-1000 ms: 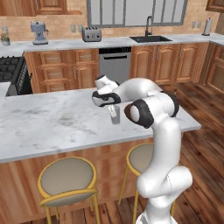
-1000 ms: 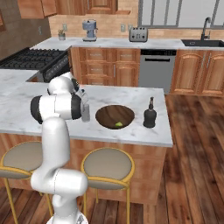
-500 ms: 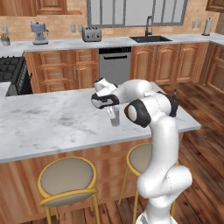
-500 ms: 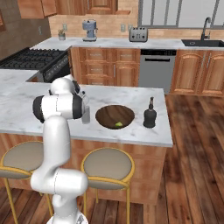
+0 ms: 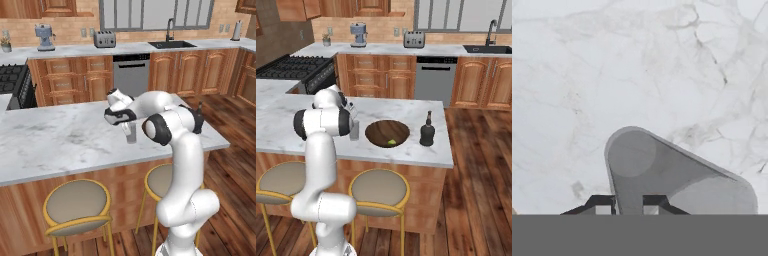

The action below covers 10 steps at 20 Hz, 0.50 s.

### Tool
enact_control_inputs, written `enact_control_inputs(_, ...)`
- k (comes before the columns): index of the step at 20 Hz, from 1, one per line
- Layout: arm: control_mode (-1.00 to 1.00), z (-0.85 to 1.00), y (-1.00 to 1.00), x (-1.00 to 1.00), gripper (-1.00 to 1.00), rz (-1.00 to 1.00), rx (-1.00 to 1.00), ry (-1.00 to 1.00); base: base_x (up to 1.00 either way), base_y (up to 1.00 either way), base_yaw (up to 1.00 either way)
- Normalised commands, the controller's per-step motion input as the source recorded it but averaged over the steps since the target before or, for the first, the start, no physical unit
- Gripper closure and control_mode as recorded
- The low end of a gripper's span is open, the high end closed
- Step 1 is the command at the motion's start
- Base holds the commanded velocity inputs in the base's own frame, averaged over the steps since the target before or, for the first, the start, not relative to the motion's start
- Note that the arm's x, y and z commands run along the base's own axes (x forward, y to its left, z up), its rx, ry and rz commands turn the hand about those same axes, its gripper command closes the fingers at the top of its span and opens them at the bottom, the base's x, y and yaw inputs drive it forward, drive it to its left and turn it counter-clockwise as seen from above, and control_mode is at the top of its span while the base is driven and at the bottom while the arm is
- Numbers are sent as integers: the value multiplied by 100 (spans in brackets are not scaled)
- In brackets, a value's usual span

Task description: There is a bowl on the dining counter. Grab a lemon wedge from the fridge and place it in the bowl. Then get the liquor bottle and glass cup from the cabinet and place them next to the bowl.

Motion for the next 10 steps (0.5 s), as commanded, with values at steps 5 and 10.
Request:
enact_control_inputs(5, -100, -32, 0, 0, 100, 0, 0, -11, 0, 0, 0)
enact_control_inputs(10, -100, -29, 0, -4, -100, 0, 0, -6, 0, 0, 0)
